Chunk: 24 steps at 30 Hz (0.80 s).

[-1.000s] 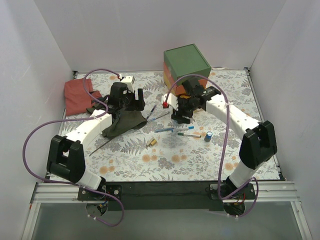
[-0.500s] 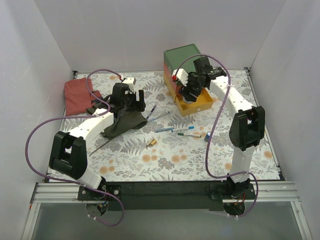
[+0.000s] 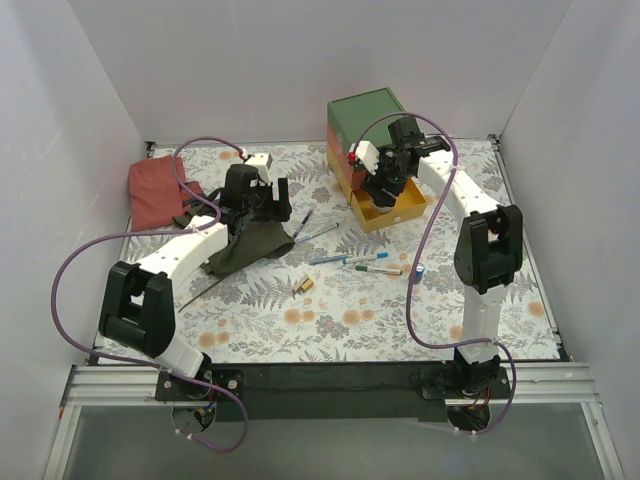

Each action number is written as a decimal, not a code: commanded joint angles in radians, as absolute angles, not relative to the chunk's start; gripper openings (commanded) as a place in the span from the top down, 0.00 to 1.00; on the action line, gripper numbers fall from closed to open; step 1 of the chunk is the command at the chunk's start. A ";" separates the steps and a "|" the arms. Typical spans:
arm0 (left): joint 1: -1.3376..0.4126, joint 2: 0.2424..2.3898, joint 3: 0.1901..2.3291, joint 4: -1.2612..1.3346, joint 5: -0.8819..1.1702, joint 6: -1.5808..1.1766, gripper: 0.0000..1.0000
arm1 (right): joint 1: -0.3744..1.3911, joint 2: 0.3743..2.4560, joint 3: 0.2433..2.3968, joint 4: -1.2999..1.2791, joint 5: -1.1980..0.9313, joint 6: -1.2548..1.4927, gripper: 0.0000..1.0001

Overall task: Sort the stationery into containers
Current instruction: Place the stationery in the drawer.

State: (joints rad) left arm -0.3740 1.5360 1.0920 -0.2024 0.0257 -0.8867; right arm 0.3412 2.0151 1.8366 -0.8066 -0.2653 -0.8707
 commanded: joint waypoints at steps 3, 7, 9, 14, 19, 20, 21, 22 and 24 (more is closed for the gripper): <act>-0.367 1.545 1.128 -0.198 0.020 -0.881 0.21 | 0.334 2.034 1.891 -0.784 -0.299 -0.854 0.62; -0.367 1.549 1.131 -0.199 0.020 -0.884 0.21 | 0.334 2.051 1.898 -0.784 -0.302 -0.848 0.61; -0.367 1.549 1.131 -0.201 0.021 -0.884 0.21 | 0.334 2.062 1.901 -0.782 -0.301 -0.844 0.59; -0.364 1.555 1.137 -0.201 0.025 -0.884 0.21 | 0.336 2.075 1.902 -0.781 -0.293 -0.838 0.58; -0.364 1.562 1.138 -0.202 0.031 -0.888 0.21 | 0.334 2.068 1.888 -0.778 -0.285 -0.821 0.47; -0.364 1.563 1.138 -0.201 0.032 -0.890 0.21 | 0.336 2.062 1.885 -0.776 -0.285 -0.819 0.46; -0.365 1.563 1.138 -0.201 0.032 -0.890 0.21 | 0.334 2.059 1.884 -0.776 -0.281 -0.816 0.43; -0.364 1.563 1.140 -0.201 0.037 -0.890 0.21 | 0.336 2.056 1.876 -0.775 -0.278 -0.812 0.40; -0.364 1.565 1.141 -0.198 0.038 -0.890 0.21 | 0.334 2.046 1.870 -0.772 -0.272 -0.807 0.27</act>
